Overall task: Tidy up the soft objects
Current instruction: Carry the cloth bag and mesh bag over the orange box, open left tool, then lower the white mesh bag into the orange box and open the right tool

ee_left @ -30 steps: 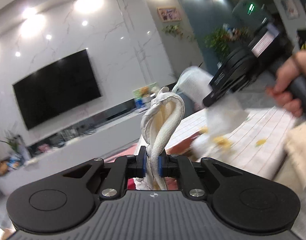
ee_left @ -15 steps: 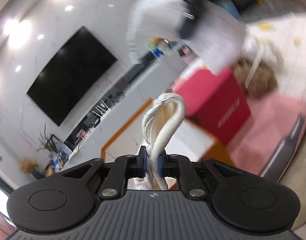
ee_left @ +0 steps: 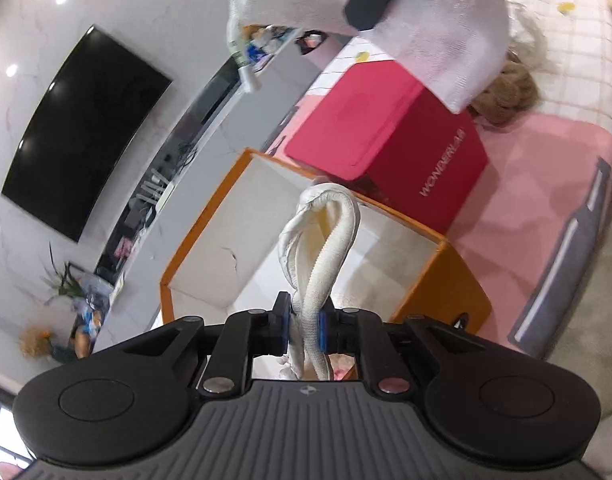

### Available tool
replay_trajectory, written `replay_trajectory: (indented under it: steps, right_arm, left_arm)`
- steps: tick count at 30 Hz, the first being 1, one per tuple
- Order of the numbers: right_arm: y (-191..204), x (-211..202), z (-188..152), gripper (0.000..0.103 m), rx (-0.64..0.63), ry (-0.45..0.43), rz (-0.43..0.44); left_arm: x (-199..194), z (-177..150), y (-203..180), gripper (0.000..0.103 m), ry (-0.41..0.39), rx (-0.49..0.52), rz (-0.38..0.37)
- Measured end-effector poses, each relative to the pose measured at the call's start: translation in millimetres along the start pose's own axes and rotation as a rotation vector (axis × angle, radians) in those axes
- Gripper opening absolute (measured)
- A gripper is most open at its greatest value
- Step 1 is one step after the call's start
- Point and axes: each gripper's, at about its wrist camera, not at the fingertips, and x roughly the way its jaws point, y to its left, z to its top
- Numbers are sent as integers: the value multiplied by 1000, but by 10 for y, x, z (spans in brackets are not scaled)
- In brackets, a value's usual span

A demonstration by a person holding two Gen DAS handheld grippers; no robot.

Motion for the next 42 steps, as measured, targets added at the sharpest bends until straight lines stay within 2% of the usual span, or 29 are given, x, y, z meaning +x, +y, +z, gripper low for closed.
replay_trajectory:
  steps: [1,2,4,7,11,18,21,24,28,36,42]
  right_arm:
    - [-9,-8,-7,4,5,2,6]
    - [14,-6,-5,4,7,3,9]
    - [43,-44,-7,4,2,5,10]
    - [85,-123,-16,4,-6,0,8]
    - [129,-242,-24,4,-8,-4,16]
    - [298,-384,-25,4,-26,5,37]
    - [391,-381,-12,5,-11,14,51]
    - [485,-309,19,5,18,37,78]
    - [684,-126,87,6,34,64,94]
    - [1106,619,304,8,205,162,171]
    - [1546,1347,270,8,134,239,73]
  left_arm:
    - [-21,-13,-30,38,-6,38,24]
    - [-10,-44,-52,62,-12,67,62]
    - [-16,-49,-14,83,-23,59,128]
    - [-142,-95,67,85,-43,-6,38]
    - [-361,-210,261,86,-63,-171,-14]
    - [-672,-654,913,86,-62,-656,-45]
    - [-766,-926,1151,86,-76,-795,-20]
    - [-853,-1113,1299,86,-85,-847,47]
    - [-786,-1272,1498,87,-57,-879,127]
    - [-515,-1589,1657,87,7,-1006,90]
    - [-451,-1757,1684,87,42,-1068,74]
